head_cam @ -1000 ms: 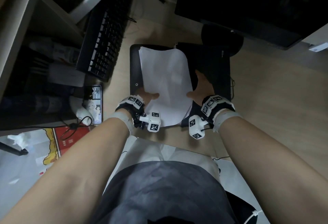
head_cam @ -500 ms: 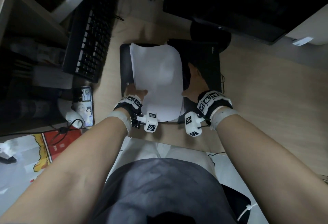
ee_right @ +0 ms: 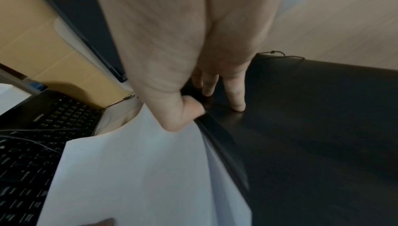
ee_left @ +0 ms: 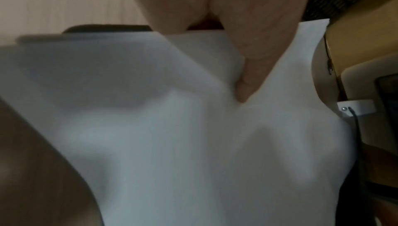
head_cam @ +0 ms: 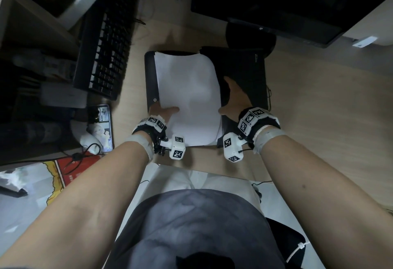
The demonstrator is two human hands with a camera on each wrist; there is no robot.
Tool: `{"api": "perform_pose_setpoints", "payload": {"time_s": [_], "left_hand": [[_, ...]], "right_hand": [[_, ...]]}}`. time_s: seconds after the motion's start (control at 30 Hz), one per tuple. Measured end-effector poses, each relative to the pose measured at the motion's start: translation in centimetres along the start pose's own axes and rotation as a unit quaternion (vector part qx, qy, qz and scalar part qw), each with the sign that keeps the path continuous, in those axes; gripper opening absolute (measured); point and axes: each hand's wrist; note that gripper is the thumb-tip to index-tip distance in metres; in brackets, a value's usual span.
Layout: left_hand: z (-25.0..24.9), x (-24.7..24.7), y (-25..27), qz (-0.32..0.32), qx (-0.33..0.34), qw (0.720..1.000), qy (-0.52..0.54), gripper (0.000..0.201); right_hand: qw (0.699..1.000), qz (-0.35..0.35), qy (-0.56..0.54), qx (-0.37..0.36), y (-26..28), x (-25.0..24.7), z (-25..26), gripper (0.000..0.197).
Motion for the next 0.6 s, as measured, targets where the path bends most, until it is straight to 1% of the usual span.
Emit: {"api": "perform_pose_setpoints", "payload": {"time_s": [0.1, 0.17, 0.2, 0.27, 0.33, 0.37, 0.4, 0.43, 0.47, 0.53, 0.6], "left_hand": [[0.7, -0.7, 0.2, 0.039, 0.014, 0.999, 0.022, 0.067], [0.9, -0.8, 0.2, 0.038, 0.025, 0.998, 0.031, 0.06], [0.9, -0.8, 0.4, 0.029, 0.035, 0.998, 0.031, 0.06], [0.8, -0.7, 0.2, 0.013, 0.038, 0.999, 0.011, 0.065], [0.6, -0.4, 0.4, 0.007, 0.028, 1.0, -0.008, 0.07], [0.4, -0.3, 0.7, 0.01, 0.018, 1.0, -0.02, 0.074], [0.2, -0.2, 0.9, 0.011, 0.001, 0.999, -0.038, 0.079], [-0.2, -0.1, 1.2, 0.012, -0.015, 0.998, -0.058, 0.085], [-0.6, 0.0, 1.2, 0.014, -0.032, 0.997, -0.076, 0.088], [-1.3, 0.0, 1.7, 0.024, -0.039, 0.995, -0.087, 0.091], [-1.7, 0.2, 1.4, 0.032, -0.041, 0.992, -0.116, 0.096]], "right_hand": [[1.0, -0.002, 0.011, 0.005, 0.0, 0.2, -0.2, 0.109], [1.0, -0.006, 0.025, 0.004, 0.1, 0.4, -0.2, 0.101], [0.999, -0.007, 0.035, -0.003, 0.3, 0.5, -0.1, 0.09], [0.996, -0.002, 0.085, -0.032, 0.7, 0.9, 0.0, 0.056], [0.987, 0.04, 0.149, -0.034, 0.8, 1.1, 0.2, 0.027], [0.982, 0.072, 0.172, -0.017, 0.7, 1.1, 0.3, 0.017], [0.975, 0.109, 0.192, 0.007, 0.7, 1.0, 0.4, 0.014], [0.968, 0.134, 0.211, 0.028, 0.7, 0.9, 0.4, 0.019], [0.96, 0.147, 0.232, 0.049, 0.8, 0.9, 0.5, 0.027], [0.948, 0.15, 0.27, 0.075, 1.1, 0.6, 0.5, 0.038], [0.939, 0.166, 0.285, 0.098, 1.5, 0.4, 0.4, 0.049]]}}
Point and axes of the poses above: each hand's wrist, its own y-axis away from the middle knuckle, its own x-axis out of the palm, z = x × y, and after that the axes turned 14 degrees about -x, right-handed
